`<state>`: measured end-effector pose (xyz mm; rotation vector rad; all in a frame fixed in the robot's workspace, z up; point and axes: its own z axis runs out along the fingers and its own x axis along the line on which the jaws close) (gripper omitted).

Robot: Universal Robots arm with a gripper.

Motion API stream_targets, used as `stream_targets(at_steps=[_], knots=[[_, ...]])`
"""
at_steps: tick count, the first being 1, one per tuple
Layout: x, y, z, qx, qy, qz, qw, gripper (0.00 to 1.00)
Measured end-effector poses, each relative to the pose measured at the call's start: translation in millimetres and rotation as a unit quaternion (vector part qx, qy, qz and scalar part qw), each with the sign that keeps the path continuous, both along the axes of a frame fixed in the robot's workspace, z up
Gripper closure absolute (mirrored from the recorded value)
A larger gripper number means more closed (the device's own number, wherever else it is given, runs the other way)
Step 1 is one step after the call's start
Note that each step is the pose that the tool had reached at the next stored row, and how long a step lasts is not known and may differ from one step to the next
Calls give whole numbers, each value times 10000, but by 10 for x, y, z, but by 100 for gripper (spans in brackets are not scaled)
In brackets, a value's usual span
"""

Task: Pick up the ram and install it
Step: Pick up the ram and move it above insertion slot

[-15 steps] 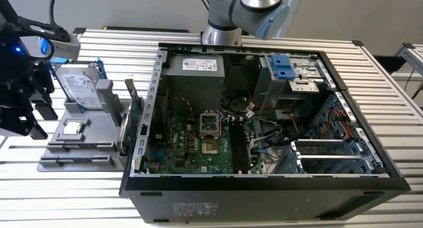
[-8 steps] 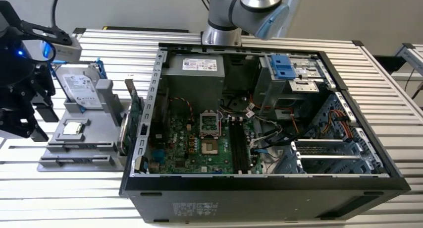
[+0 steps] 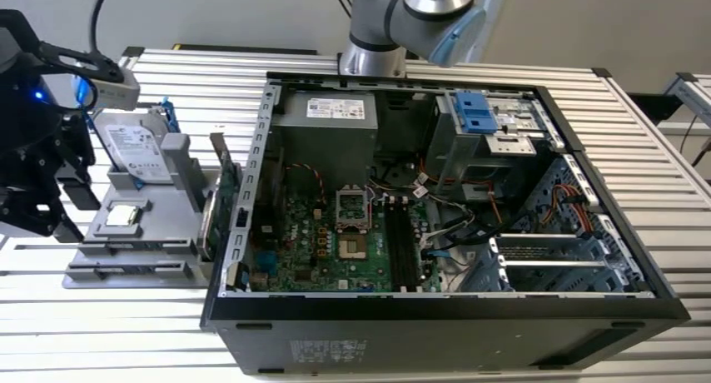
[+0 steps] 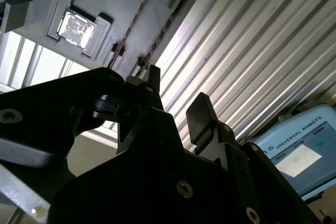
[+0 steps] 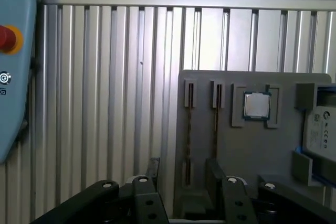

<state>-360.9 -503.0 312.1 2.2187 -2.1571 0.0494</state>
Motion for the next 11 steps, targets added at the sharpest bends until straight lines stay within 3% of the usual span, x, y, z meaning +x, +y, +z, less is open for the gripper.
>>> stream_targets(at_steps=[6,11], knots=[[0,2,-42,-52,0,0,10000,0],[0,5,-82,-70,0,0,10000,0]])
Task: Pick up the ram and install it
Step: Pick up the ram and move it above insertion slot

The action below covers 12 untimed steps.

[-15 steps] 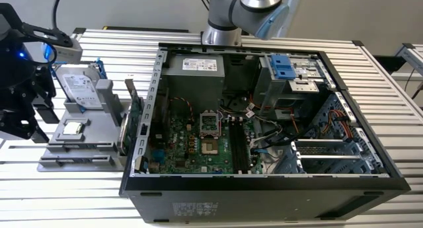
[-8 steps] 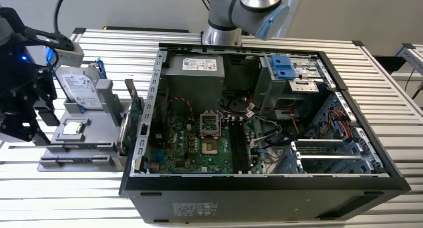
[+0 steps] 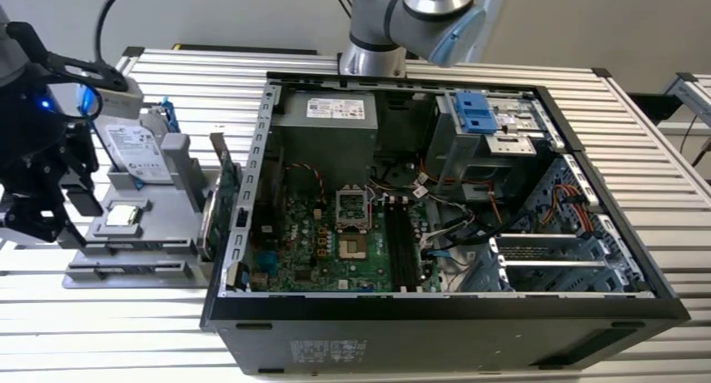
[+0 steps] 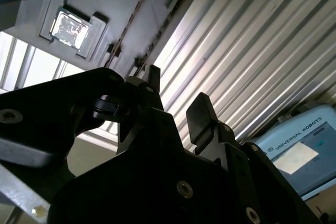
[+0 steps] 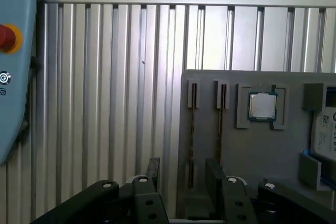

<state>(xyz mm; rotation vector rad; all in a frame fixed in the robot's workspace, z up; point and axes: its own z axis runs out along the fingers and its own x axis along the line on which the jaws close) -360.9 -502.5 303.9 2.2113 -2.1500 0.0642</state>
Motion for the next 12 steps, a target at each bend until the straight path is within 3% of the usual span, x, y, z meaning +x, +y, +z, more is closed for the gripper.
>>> stream_targets(at_steps=[8,12], knots=[[-1,2,-73,3,0,0,10000,0],[-7,2,-103,70,0,0,10000,0]])
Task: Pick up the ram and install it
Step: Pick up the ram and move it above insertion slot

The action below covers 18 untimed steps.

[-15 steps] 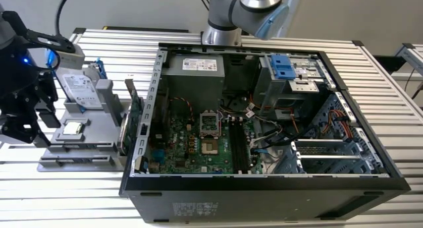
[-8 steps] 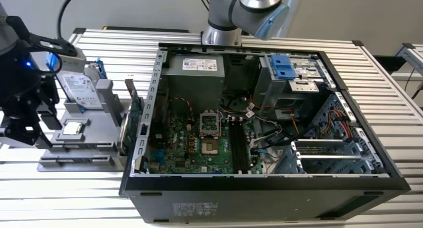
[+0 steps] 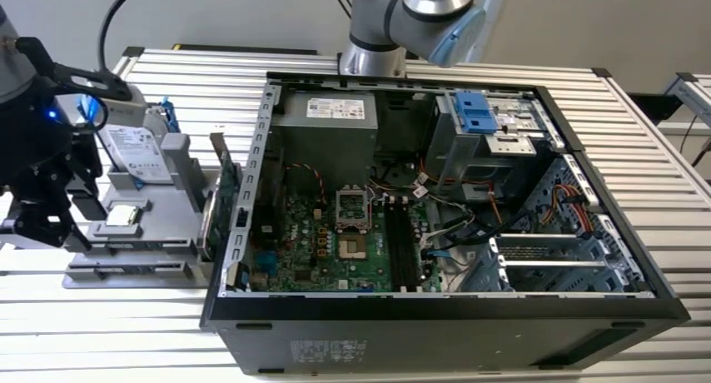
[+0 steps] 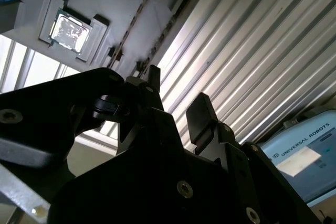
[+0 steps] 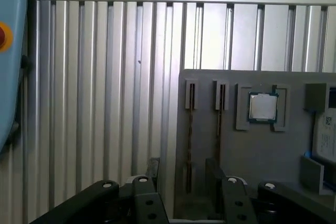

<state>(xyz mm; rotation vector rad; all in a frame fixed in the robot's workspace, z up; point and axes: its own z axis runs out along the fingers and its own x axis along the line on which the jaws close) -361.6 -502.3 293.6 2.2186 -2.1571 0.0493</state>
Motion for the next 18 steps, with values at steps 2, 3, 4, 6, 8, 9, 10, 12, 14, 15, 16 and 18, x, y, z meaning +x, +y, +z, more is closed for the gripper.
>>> stream_targets(at_steps=[2,3,4,6,8,9,10,12,14,15,16,18], knots=[[-3,1,-17,35,-1,0,10000,0],[-4,0,-25,51,0,0,10000,0],[-5,0,-32,65,0,0,10000,0],[-6,0,-46,78,-1,0,10000,0],[-6,0,-56,78,0,0,10000,0],[-5,0,-62,78,0,0,10000,0],[-5,0,-67,78,0,0,10000,0],[-6,0,-74,78,1,0,10000,0],[-6,0,-75,78,1,0,10000,0],[-5,0,-76,78,0,0,10000,0],[-5,0,-77,78,0,0,10000,0],[-5,0,-77,78,0,0,10000,0]])
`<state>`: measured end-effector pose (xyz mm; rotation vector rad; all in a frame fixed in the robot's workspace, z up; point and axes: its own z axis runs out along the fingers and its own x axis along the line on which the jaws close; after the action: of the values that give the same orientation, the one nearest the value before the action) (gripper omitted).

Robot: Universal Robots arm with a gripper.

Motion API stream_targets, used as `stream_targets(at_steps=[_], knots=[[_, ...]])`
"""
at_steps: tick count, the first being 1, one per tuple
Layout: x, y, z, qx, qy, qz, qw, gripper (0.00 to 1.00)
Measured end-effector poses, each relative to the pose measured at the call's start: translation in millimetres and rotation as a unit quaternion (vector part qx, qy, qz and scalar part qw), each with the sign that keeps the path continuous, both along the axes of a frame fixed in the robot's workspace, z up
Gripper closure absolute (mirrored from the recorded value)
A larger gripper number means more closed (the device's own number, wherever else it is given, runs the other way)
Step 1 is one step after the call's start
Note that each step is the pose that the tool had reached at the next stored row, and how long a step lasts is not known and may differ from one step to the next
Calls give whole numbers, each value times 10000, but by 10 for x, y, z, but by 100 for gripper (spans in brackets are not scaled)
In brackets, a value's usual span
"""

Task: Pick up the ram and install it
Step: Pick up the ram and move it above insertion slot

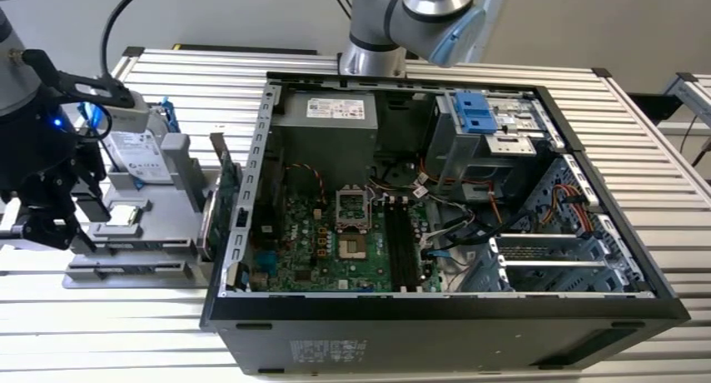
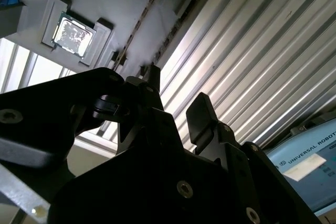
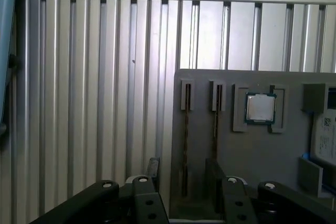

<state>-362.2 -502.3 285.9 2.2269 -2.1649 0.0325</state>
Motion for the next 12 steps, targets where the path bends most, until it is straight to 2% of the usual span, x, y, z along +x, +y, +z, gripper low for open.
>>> stream_targets(at_steps=[7,12], knots=[[0,0,-56,2,0,0,10000,0],[0,0,-109,23,-1,0,10000,0]])
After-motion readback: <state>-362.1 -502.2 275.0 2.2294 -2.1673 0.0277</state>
